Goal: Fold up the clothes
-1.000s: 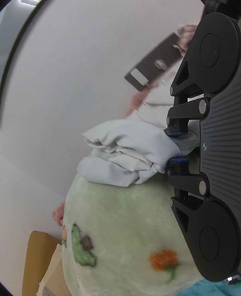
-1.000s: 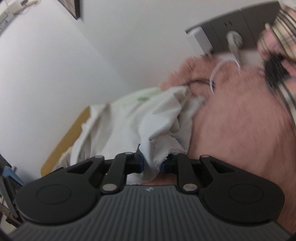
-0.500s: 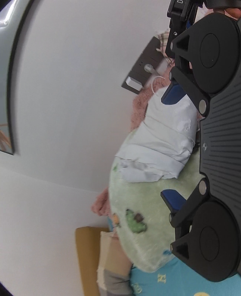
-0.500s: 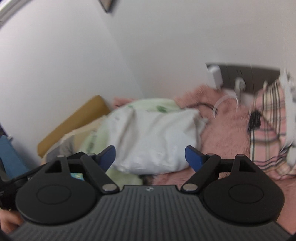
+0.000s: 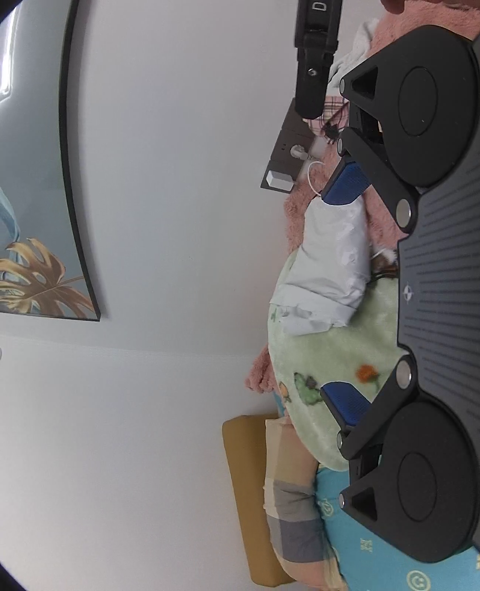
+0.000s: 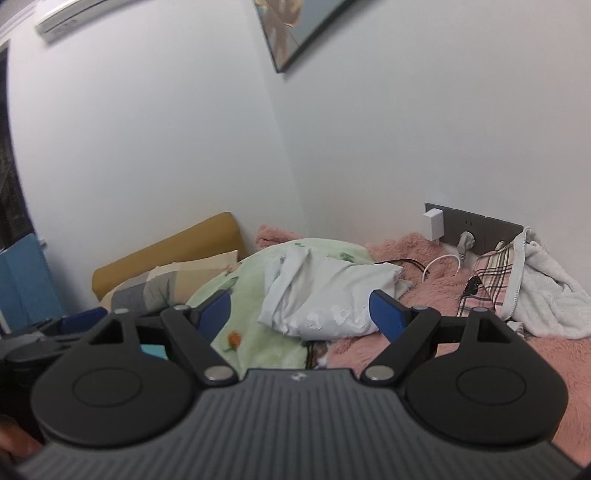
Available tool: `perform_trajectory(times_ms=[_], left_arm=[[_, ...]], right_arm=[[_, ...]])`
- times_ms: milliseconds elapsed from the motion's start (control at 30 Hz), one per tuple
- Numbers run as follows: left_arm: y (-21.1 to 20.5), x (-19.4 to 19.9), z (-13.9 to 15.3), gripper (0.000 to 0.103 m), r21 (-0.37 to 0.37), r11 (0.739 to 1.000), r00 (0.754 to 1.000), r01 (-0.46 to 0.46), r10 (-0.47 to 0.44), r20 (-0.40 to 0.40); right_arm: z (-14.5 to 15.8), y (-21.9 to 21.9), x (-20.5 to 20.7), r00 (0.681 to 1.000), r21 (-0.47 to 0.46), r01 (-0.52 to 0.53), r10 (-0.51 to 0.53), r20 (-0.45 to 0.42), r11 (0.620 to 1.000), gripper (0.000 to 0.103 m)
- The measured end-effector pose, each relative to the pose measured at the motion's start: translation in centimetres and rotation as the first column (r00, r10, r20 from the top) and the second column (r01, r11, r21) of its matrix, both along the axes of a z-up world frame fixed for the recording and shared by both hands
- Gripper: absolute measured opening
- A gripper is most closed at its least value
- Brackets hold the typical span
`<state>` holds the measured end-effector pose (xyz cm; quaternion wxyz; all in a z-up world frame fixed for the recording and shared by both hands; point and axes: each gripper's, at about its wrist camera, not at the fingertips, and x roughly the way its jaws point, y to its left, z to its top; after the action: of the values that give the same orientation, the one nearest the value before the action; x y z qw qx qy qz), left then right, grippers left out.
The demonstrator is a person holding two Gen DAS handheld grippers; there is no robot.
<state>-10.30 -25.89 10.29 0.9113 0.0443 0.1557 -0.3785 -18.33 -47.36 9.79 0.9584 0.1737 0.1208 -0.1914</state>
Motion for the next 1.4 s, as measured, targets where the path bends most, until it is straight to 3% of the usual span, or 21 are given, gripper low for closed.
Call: perform_trajectory(times_ms=[300,400,600,867,1400], left_arm=[[5.3,-5.3,-2.6,0.103,0.006,1.0,0.998,-0.01,0.009,0.067],[7.1,-5.8,-2.5,0.103,-0.025,0.999,0.997,-0.028,0.03,0.072],[9.7,-5.4,-2.3,0.103,-0.082,0.995,0.995,-0.057,0.063,0.081],[10.7,-4.0,-4.3,0.103,-0.052,0.994,0.993,-0.093,0.097,0.071],[12.7,-2.2,-4.7,0.103,-0.061,0.99,0.991,-0.128,0.129,0.015]], right_arm=[[-1.6,4.5,-3.0,0.999,-0.076,-0.042,0.044,0.026,0.996,0.084],[-2.4,5.9,-3.3,0.998,-0.105,-0.048,0.051,0.023,0.993,0.084],[-4.2,8.2,-3.0,0.999,-0.131,-0.028,0.032,0.032,0.991,0.084],[-5.2,10.8,-1.8,0.999,-0.22,0.006,0.001,0.033,0.975,0.084],[-5.4,12.5,-0.1,1.0,-0.217,-0.017,0.022,0.02,0.976,0.084]])
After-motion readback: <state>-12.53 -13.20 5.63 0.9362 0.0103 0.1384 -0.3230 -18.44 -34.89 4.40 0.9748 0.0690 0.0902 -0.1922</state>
